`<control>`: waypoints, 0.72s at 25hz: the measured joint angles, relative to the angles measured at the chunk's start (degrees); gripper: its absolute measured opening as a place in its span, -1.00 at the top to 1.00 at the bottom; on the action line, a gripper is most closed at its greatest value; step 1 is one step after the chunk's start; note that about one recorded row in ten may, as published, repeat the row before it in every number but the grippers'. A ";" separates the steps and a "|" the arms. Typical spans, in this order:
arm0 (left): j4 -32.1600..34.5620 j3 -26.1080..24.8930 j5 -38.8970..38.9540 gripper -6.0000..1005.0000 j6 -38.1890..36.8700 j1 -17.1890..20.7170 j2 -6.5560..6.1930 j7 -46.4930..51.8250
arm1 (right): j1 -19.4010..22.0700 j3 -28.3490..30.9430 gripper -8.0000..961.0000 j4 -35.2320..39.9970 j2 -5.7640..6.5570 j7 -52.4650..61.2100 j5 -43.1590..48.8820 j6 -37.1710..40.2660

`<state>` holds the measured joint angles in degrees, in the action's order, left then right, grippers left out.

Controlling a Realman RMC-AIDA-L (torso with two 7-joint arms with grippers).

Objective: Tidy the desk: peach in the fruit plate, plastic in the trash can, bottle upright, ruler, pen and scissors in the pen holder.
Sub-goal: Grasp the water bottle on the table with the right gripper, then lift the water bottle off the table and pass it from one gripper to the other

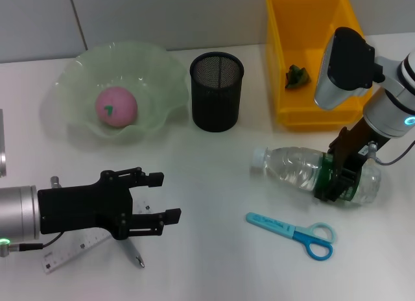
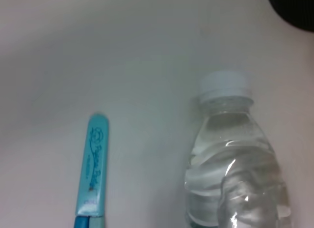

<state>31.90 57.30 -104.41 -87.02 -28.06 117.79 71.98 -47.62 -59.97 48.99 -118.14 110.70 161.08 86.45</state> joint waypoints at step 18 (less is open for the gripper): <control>-0.11 -2.60 0.10 -0.61 -0.48 0.14 -0.20 0.00 | 2.72 0.38 -0.56 2.58 1.10 -3.21 -12.11 1.87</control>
<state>31.80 54.70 -104.31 -87.50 -27.91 117.59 71.98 -44.90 -59.59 51.58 -117.03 107.49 148.97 88.32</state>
